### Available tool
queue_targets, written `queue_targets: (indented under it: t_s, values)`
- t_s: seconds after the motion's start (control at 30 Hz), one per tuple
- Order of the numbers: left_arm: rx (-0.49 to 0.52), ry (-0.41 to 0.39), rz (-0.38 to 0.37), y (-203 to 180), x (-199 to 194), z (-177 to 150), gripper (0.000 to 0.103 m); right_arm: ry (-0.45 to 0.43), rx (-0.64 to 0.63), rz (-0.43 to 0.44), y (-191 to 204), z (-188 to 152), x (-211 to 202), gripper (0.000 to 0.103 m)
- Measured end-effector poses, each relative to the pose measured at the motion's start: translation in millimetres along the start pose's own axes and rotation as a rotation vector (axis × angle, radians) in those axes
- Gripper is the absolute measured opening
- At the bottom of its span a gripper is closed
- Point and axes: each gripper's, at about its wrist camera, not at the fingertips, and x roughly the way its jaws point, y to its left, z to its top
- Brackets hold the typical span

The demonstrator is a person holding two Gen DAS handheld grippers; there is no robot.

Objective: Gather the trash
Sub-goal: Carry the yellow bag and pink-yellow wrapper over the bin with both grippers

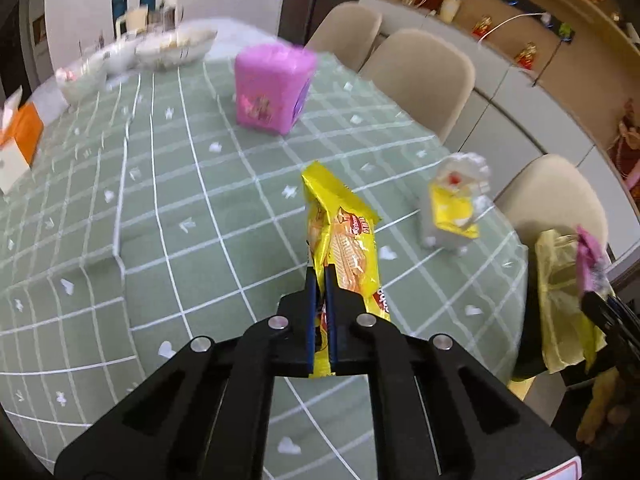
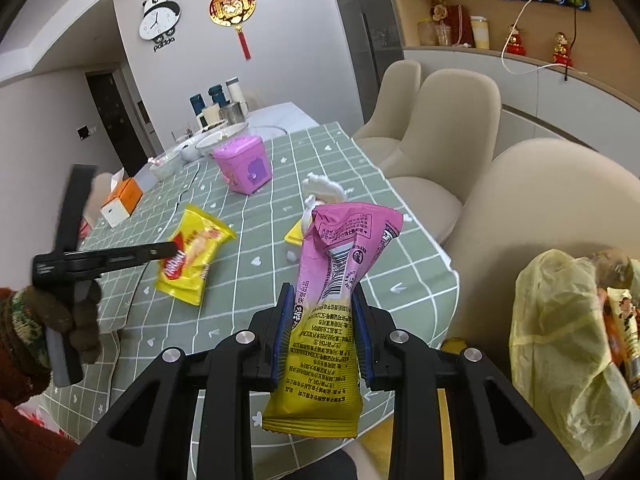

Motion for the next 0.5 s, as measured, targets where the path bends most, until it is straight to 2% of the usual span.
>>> queue_targets:
  t_s: [0.17, 0.27, 0.37, 0.5]
  values:
    - [0.069, -0.113, -0.046, -26, -50, 12, 0.004, -0.048, -0.020, -0.020, 1, 10, -18, 0.027]
    - [0.080, -0.156, -0.087, -42, -66, 21, 0.004, -0.086, -0.037, -0.049, -1, 17, -35, 0.027]
    - [0.099, -0.196, -0.146, -61, -81, 33, 0.004, -0.117, -0.050, -0.081, -4, 24, -52, 0.027]
    - [0.149, -0.224, -0.267, -98, -93, 50, 0.004, -0.170, -0.080, -0.165, -13, 33, -78, 0.027]
